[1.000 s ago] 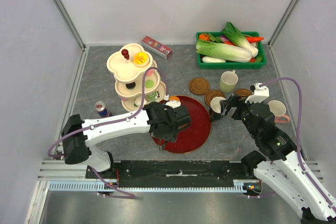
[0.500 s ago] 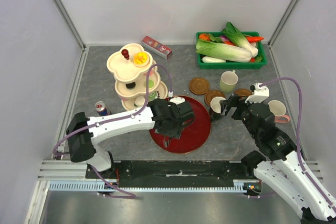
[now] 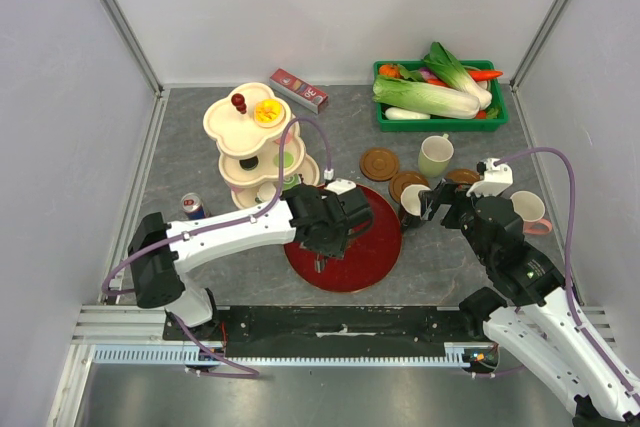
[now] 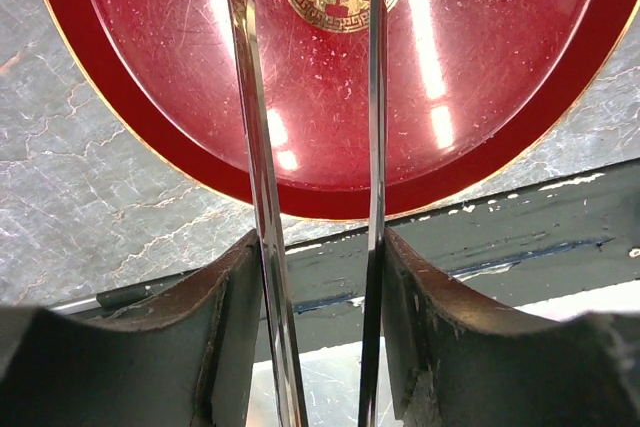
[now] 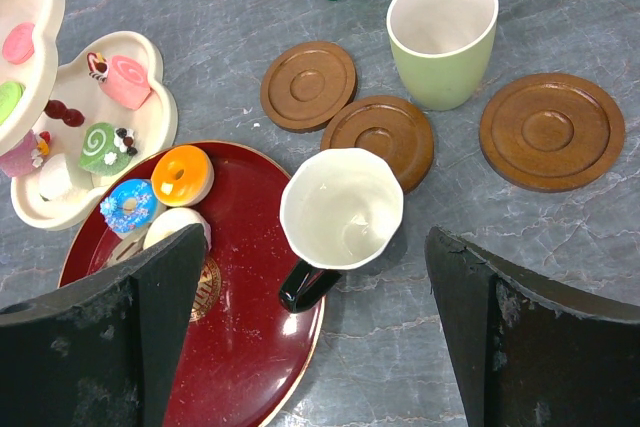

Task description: Serve the afternoon tea

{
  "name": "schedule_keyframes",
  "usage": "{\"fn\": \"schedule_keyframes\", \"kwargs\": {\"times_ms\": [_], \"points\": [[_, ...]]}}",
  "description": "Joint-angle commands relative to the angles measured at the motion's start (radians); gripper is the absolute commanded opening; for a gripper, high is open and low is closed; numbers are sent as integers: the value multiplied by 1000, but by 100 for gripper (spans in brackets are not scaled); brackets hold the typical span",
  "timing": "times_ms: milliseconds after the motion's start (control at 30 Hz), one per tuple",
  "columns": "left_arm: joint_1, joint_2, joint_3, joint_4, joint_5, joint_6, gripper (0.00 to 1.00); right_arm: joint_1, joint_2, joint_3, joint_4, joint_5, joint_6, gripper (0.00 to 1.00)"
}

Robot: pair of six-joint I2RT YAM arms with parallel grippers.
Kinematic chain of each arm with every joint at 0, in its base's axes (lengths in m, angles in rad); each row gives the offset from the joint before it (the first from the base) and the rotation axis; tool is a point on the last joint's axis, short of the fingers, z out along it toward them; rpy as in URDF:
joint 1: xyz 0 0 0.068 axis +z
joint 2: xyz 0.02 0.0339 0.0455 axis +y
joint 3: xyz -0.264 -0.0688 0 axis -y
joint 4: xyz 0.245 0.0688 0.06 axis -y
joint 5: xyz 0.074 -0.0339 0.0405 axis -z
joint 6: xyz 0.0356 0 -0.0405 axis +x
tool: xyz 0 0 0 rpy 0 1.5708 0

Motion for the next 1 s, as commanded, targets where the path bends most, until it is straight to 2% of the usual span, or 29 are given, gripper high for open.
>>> {"fn": "schedule_keyframes", "kwargs": {"times_ms": [0, 333, 633, 967], "points": [[4, -66, 52, -10, -40, 41, 49, 0, -9, 2, 24, 7, 10, 98], [7, -207, 129, -71, -104, 55, 48, 0, -9, 1, 24, 10, 9, 98], [9, -256, 350, -234, -322, 30, 49, 0, -12, -1, 24, 9, 10, 98], [85, -281, 466, -383, -469, -42, 49, 0, -12, 1, 26, 4, 9, 98]]}}
